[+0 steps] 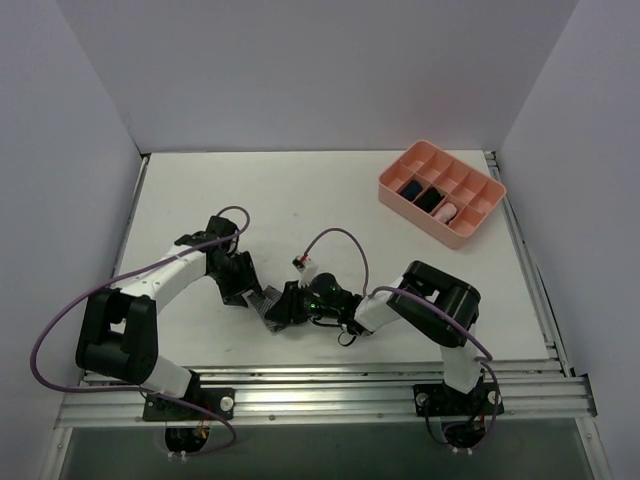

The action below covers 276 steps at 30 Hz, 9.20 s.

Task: Roll the underwear
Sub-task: Roll the underwear, then place the rolled underwear into the container

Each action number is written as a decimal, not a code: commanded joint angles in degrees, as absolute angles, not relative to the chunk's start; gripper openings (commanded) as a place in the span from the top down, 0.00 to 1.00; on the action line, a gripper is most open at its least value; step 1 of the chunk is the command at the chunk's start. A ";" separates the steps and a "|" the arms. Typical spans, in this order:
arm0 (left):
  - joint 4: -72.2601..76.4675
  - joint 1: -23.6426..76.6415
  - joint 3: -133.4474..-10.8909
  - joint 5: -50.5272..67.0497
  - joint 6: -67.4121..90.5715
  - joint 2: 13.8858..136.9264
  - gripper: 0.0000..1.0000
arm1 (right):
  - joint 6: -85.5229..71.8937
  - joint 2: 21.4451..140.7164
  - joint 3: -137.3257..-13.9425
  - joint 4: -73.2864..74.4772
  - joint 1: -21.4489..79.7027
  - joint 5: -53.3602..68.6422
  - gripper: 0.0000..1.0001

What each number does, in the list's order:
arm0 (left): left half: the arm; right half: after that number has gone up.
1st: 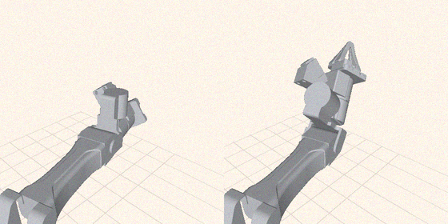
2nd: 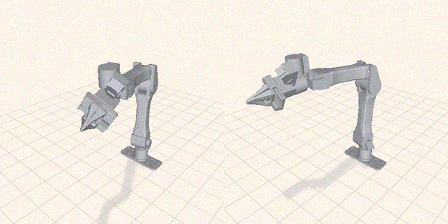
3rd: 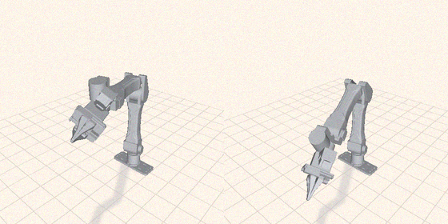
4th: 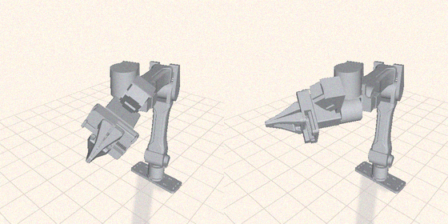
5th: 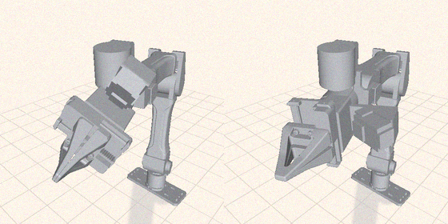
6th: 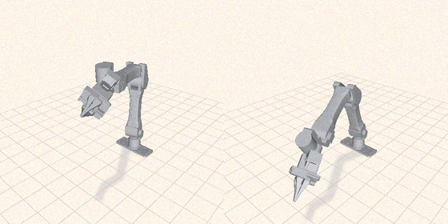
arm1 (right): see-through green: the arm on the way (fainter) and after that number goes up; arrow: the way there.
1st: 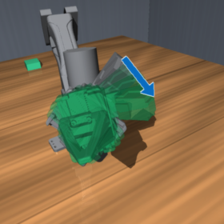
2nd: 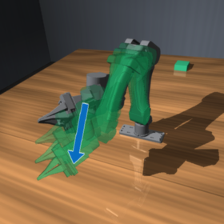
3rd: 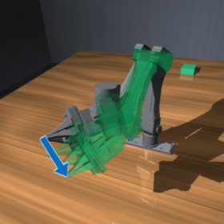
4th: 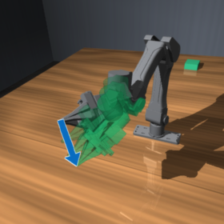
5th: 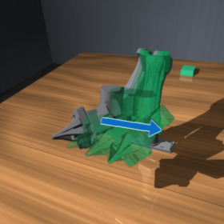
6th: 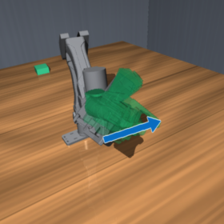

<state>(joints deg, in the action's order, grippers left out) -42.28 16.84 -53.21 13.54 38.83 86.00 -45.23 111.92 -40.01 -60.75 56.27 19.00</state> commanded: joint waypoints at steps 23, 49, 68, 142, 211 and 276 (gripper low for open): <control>-38.49 24.34 -53.52 12.92 37.35 93.78 0.86 | -32.28 103.90 -50.17 -9.69 57.13 2.65 0.60; -44.03 29.71 -59.24 9.49 39.11 101.51 0.88 | -13.27 106.52 -74.18 13.10 74.97 -25.66 0.50; -46.32 29.88 -59.68 8.97 40.25 101.08 0.88 | -18.61 108.64 -67.77 9.59 74.19 -23.74 0.74; -43.67 28.73 -66.53 12.66 40.52 104.32 0.92 | -38.32 110.23 -47.10 -17.24 44.74 28.22 0.75; -53.95 29.98 -73.38 9.76 46.58 102.67 0.64 | -32.87 103.01 -39.56 -25.40 47.99 22.14 1.00; -52.91 21.36 -74.01 25.58 41.39 91.14 0.45 | -32.96 125.94 -111.18 20.05 -10.71 -18.12 1.00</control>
